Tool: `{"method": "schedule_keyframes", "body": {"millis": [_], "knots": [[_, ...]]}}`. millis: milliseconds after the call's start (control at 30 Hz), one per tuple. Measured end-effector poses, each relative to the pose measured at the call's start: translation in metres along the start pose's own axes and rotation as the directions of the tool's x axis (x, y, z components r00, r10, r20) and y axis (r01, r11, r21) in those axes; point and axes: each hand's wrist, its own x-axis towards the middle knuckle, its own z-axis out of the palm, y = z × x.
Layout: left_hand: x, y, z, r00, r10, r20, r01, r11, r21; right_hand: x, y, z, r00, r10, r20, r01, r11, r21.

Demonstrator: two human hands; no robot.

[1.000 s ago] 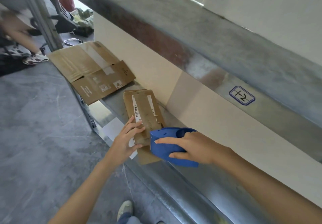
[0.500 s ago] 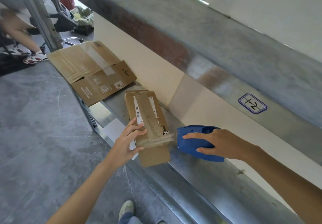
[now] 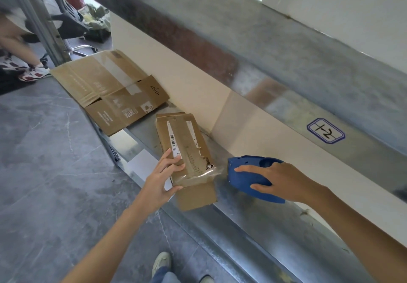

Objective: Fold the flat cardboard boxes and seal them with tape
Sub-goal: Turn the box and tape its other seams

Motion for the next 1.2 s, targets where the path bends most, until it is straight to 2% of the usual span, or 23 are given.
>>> {"method": "schedule_keyframes", "body": {"millis": [367, 833, 1200], "knots": [[0.0, 0.001, 0.001, 1.0, 0.01, -0.009, -0.01, 1.0, -0.012, 0.023, -0.055, 0.028, 0.983, 0.127, -0.136, -0.154, 0.964, -0.215], [0.004, 0.0, 0.005, 0.999, 0.036, -0.009, -0.036, 0.999, -0.003, 0.026, -0.064, 0.039, 0.959, 0.228, -0.167, -0.25, 0.96, -0.129], [0.006, 0.0, 0.001, 0.999, 0.025, 0.02, -0.025, 1.0, -0.009, 0.05, -0.066, 0.041, 0.966, 0.227, -0.125, -0.234, 0.971, -0.052]]}}
